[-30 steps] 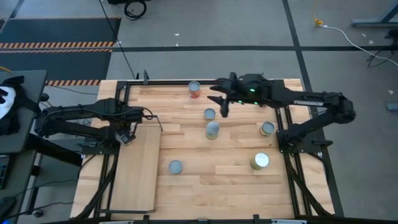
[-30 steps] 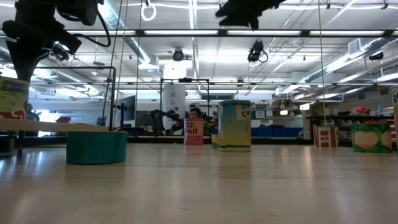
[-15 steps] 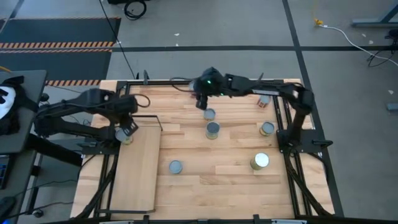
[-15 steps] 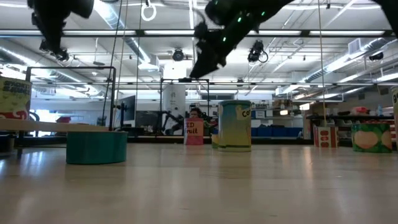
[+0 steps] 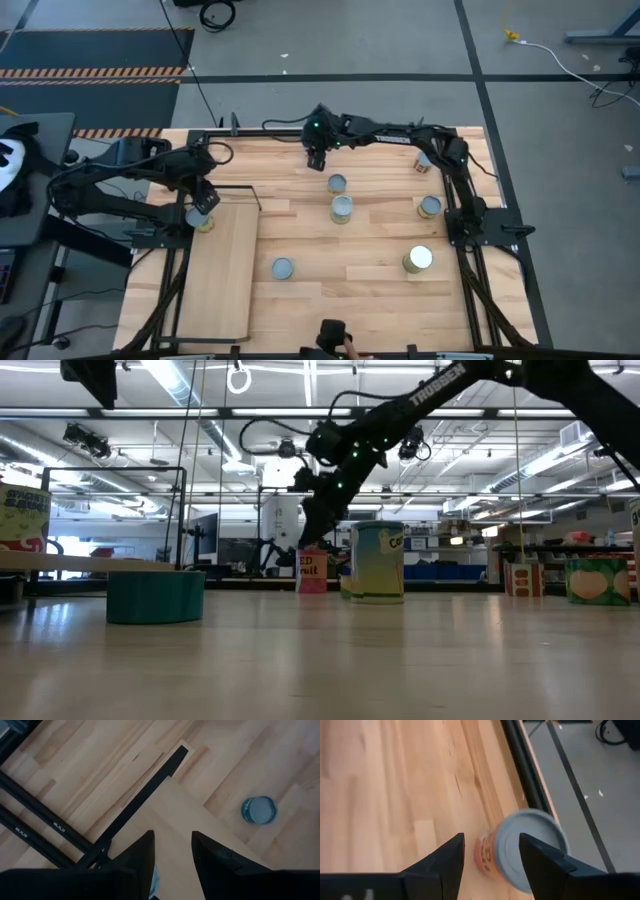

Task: Pick and place cans onto a shelf
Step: Put the canned mixed fruit on the shelf

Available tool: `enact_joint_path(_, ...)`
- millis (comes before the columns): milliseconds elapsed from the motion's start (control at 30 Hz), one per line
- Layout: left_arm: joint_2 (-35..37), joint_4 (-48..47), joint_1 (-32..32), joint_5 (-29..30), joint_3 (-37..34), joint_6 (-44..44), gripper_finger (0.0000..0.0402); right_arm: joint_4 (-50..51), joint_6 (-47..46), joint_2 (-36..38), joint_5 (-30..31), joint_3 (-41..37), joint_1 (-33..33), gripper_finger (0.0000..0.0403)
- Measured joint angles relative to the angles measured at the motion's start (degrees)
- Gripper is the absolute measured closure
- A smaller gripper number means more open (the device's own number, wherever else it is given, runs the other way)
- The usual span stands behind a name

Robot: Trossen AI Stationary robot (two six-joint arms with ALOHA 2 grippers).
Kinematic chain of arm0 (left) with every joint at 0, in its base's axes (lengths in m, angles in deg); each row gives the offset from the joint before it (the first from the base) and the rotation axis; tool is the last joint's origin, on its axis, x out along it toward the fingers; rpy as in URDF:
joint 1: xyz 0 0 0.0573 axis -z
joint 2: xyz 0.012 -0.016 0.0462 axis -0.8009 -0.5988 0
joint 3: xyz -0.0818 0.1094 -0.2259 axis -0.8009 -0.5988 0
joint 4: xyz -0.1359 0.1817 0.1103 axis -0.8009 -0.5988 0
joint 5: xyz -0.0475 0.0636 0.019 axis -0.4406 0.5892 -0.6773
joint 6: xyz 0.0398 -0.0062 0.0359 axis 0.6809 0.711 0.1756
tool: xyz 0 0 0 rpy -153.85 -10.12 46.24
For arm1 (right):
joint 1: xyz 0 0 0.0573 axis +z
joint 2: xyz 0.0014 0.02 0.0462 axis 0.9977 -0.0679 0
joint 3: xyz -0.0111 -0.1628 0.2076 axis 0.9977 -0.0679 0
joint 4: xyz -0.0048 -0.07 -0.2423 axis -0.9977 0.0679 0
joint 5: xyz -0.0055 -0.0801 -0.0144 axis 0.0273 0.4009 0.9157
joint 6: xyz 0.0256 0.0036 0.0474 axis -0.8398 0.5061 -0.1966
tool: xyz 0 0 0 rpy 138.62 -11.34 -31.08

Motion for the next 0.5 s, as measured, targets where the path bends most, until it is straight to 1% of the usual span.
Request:
enact_joint_path(167, -0.1, 0.2, 0.0, 0.2, 0.0, -0.8, 0.0267, -0.4, 0.3, -1.4, 0.3, 0.0, -1.0, 0.0224)
enact_joint_path(267, -0.1, 0.3, 0.0, 0.6, 0.0, -1.0, 0.0267, -1.0, 1.2, -1.9, 0.8, -0.1, -1.4, 0.0243)
enact_joint_path(400, -0.1, 2.0, 0.0, 0.6, 0.0, -1.3, 0.0267, -1.8, 3.4, -2.5, -0.3, 0.1, -1.5, 0.0285)
enact_joint_path(500, 0.1, 5.8, 0.0, 0.2, 0.0, -2.2, 0.0267, -2.5, 4.5, -3.2, -0.6, 0.2, -1.4, 0.0326)
